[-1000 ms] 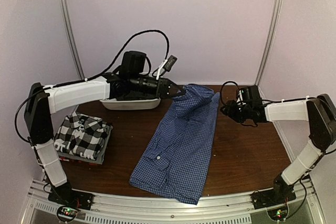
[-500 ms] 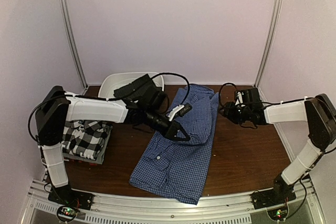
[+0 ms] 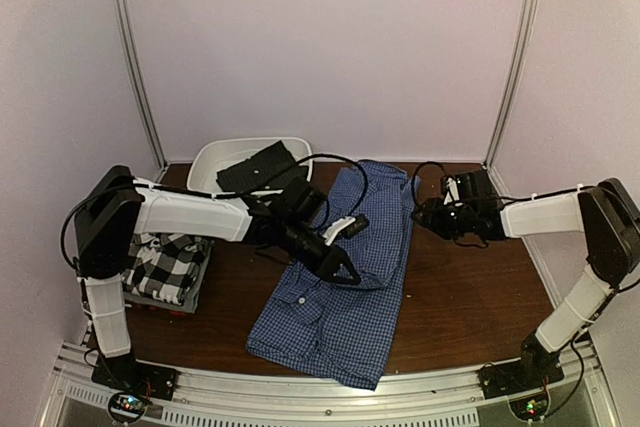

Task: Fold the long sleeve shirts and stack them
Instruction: Fold the 1/3-folded shirt at the center of the board, then move the rectangle-folded shirt to the center of the board, then smooth out the rectangle-folded shirt at the center of the board.

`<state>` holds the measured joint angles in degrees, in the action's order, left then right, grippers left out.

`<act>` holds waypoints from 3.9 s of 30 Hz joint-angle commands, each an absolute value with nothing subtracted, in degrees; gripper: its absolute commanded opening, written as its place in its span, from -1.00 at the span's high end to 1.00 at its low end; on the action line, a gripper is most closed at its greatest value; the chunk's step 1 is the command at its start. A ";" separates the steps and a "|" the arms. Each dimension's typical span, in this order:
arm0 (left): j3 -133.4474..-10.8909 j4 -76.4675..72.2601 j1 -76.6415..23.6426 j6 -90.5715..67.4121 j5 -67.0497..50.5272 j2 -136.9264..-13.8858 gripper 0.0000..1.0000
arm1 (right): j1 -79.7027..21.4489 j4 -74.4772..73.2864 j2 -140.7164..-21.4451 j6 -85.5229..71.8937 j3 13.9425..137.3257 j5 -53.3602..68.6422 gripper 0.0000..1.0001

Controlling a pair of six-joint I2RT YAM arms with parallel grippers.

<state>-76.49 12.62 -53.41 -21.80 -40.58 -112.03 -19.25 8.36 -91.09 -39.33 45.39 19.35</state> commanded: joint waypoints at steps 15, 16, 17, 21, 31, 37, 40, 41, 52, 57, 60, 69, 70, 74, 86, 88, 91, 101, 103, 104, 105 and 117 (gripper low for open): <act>-78.31 14.93 -53.70 -23.47 -36.67 -110.51 0.06 | -20.04 5.11 -94.13 -34.41 51.56 18.41 -0.01; -78.50 14.22 -53.09 -24.61 -35.97 -110.64 0.07 | -19.96 5.08 -95.18 -33.97 52.96 18.41 -0.01; -78.72 13.28 -52.34 -25.73 -35.19 -110.89 0.09 | -19.80 5.05 -96.20 -33.78 54.36 18.54 -0.01; -80.84 12.03 -48.22 -29.18 -31.16 -112.36 0.13 | -19.80 5.24 -100.50 -33.29 60.73 19.91 0.00; -98.34 15.58 -40.19 -26.97 -24.93 -124.60 0.13 | -19.73 3.22 -112.46 -33.19 75.10 19.66 0.13; -109.97 18.98 -39.73 -25.01 -26.04 -133.07 0.13 | -19.28 3.66 -119.09 -33.94 80.01 21.89 0.18; -113.32 19.74 -39.72 -25.57 -26.70 -136.05 0.13 | -18.25 3.07 -122.01 -33.98 80.23 22.65 0.18; -113.55 19.72 -39.79 -25.90 -27.28 -136.66 0.13 | -17.74 3.00 -122.41 -34.06 79.67 22.85 0.18; -106.68 17.69 -45.37 -27.85 -28.00 -137.40 0.13 | -14.25 6.50 -118.92 -33.57 66.54 22.90 0.17; -101.62 17.66 -48.72 -30.21 -26.76 -135.36 0.15 | -14.14 6.94 -115.23 -33.22 60.81 22.79 0.17; -96.86 16.57 -50.75 -32.47 -26.82 -132.63 0.15 | -14.11 7.17 -111.68 -33.42 56.33 22.75 0.16; -81.60 16.42 -55.26 -33.10 -26.36 -120.46 0.15 | -14.51 7.83 -88.13 -35.59 37.45 24.23 0.11; -80.53 16.40 -55.26 -33.01 -26.07 -119.04 0.14 | -14.50 6.58 -85.56 -35.67 37.15 23.79 0.09; -80.06 17.22 -55.28 -32.46 -24.76 -115.68 0.14 | -14.21 3.49 -79.08 -36.18 38.66 22.81 0.01; -83.85 17.61 -55.11 -32.07 -23.75 -117.27 0.14 | -9.44 1.40 -97.88 -33.73 55.36 28.49 0.03; -83.85 17.66 -55.10 -32.16 -23.94 -117.50 0.14 | -9.32 1.32 -100.15 -33.77 55.83 28.74 0.03; -83.61 17.43 -55.11 -32.30 -23.86 -117.81 0.14 | -9.24 2.10 -101.43 -33.97 54.89 28.64 0.03; -83.54 17.15 -55.06 -32.34 -24.27 -118.98 0.14 | -8.50 6.12 -106.52 -36.14 54.48 28.39 0.03; -83.38 17.13 -55.11 -32.34 -24.35 -119.17 0.15 | -8.23 6.47 -107.56 -36.68 55.19 28.44 0.04; -83.33 17.09 -55.10 -32.34 -24.38 -119.24 0.15 | -8.10 6.69 -107.86 -36.99 55.41 28.28 0.04; -83.24 17.09 -55.10 -32.34 -24.44 -119.33 0.15 | -7.92 6.87 -108.11 -37.34 55.60 28.16 0.06; -81.92 16.39 -55.11 -32.58 -24.84 -119.82 0.16 | -7.82 6.08 -108.27 -37.39 59.05 28.75 0.83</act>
<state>-82.26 18.04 -55.44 -32.51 -24.34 -119.26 -8.25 5.96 -107.72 -38.04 56.60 28.53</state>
